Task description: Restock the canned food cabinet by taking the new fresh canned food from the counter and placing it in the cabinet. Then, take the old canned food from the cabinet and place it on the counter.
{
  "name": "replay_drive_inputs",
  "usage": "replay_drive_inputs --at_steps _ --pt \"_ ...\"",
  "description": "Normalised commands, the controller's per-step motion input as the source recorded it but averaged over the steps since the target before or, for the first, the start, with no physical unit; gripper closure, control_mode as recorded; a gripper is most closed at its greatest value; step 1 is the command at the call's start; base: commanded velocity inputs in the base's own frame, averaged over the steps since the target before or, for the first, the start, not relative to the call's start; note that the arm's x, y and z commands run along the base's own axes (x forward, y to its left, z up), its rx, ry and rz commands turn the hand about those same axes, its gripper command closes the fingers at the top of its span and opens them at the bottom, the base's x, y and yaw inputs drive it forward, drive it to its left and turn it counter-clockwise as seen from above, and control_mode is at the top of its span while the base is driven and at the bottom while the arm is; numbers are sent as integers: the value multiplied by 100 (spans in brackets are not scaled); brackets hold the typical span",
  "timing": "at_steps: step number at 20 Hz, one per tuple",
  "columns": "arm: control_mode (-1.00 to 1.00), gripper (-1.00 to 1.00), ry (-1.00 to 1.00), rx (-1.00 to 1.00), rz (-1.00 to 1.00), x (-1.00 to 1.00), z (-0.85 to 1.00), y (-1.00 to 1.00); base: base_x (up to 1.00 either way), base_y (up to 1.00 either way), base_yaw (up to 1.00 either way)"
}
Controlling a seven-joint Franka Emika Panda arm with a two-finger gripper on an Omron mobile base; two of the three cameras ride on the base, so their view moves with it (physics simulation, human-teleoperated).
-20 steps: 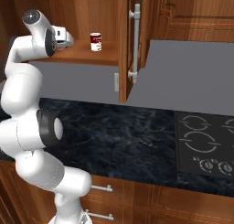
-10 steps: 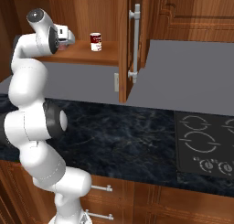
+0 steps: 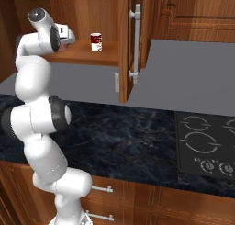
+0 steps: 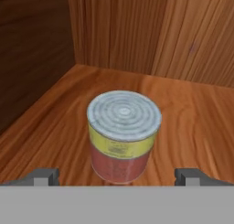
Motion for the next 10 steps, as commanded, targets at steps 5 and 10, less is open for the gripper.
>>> replay_drive_inputs --at_steps 5,10 --pt "-100 -100 0 0 -1 27 -2 8 0 0 0" --pt "-100 -100 0 0 -1 26 -3 3 0 0 0"
